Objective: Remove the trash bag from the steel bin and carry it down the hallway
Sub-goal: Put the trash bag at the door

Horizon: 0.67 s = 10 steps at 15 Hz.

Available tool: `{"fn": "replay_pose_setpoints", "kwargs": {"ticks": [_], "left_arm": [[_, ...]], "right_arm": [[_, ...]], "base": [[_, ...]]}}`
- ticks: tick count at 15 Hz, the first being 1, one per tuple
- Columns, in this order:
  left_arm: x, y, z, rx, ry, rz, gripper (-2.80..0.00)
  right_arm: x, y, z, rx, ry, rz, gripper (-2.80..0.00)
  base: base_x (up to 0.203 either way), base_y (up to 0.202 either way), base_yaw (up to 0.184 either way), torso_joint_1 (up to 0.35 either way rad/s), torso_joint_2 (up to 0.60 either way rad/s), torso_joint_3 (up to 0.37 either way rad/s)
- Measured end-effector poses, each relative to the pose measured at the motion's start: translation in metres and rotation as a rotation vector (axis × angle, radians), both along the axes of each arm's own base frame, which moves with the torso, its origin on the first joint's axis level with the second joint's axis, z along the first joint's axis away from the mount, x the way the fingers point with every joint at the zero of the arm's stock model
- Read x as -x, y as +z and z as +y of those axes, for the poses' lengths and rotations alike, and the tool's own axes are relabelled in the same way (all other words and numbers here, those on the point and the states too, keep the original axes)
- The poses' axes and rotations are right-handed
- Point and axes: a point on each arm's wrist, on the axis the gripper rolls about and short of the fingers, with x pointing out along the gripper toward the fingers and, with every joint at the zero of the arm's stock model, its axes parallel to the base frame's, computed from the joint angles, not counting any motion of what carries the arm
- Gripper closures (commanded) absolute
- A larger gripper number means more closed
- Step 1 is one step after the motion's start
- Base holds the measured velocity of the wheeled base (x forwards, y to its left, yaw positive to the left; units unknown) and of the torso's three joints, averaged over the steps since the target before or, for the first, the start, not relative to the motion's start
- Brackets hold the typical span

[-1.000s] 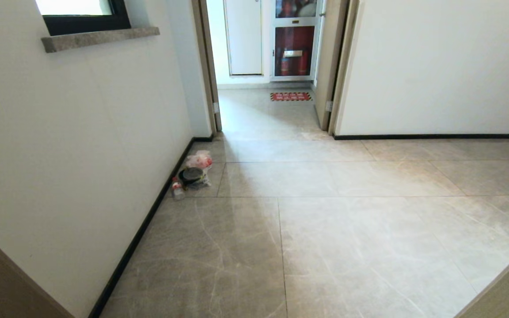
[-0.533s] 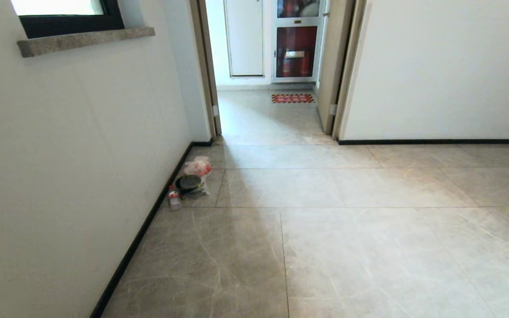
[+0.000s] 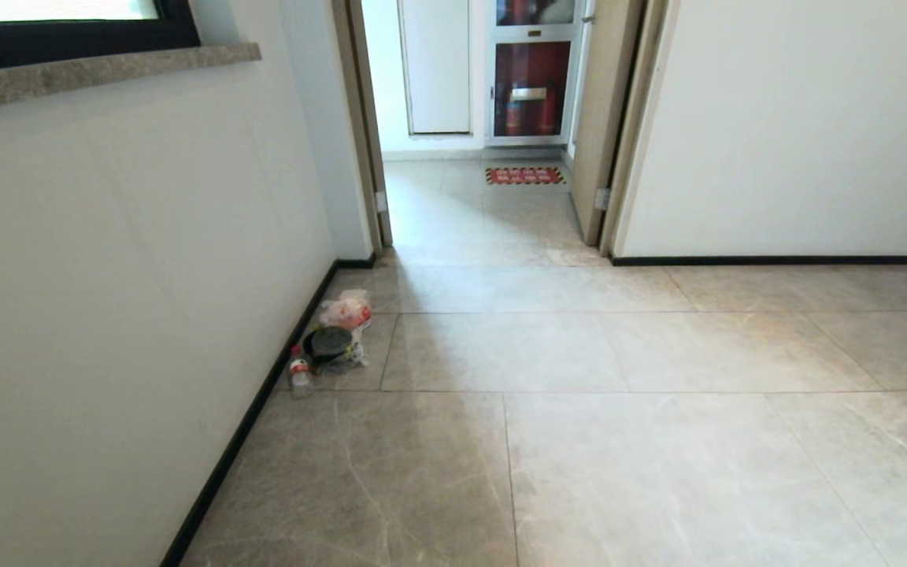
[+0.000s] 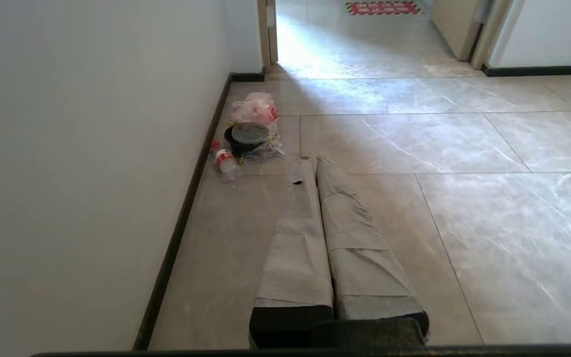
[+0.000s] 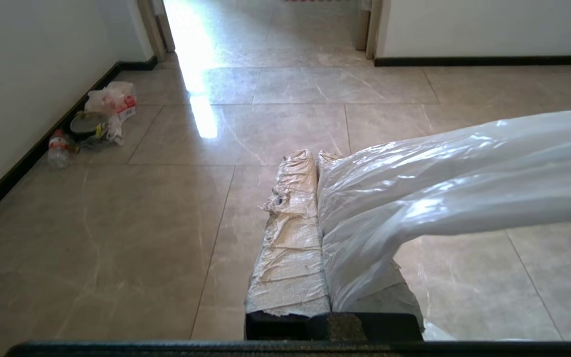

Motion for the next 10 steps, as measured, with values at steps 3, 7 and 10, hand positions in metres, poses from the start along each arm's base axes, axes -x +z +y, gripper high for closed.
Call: {"fn": "replay_pose_setpoints", "kwargs": {"ticks": [3,7,10], "left_arm": [[0.0000,-0.0001,0.0000,0.000,0.000,0.000,0.00],[0.0000,-0.0002,0.0000,0.000,0.000,0.001,0.00],[0.0000,-0.0002,0.0000,0.000,0.000,0.001,0.00]], "right_arm": [[0.0000,0.0000,0.0000,0.000,0.000,0.000,0.00],[0.0000,0.0000,0.0000,0.000,0.000,0.000,0.00],[0.0000,0.0000,0.0000,0.000,0.000,0.000,0.00]], "base": [[0.191,0.000,0.001,0.004,0.00,0.004],[0.191,0.000,0.000,0.000,0.00,0.002],[0.191,0.000,-0.001,0.004,0.00,0.005]]}}
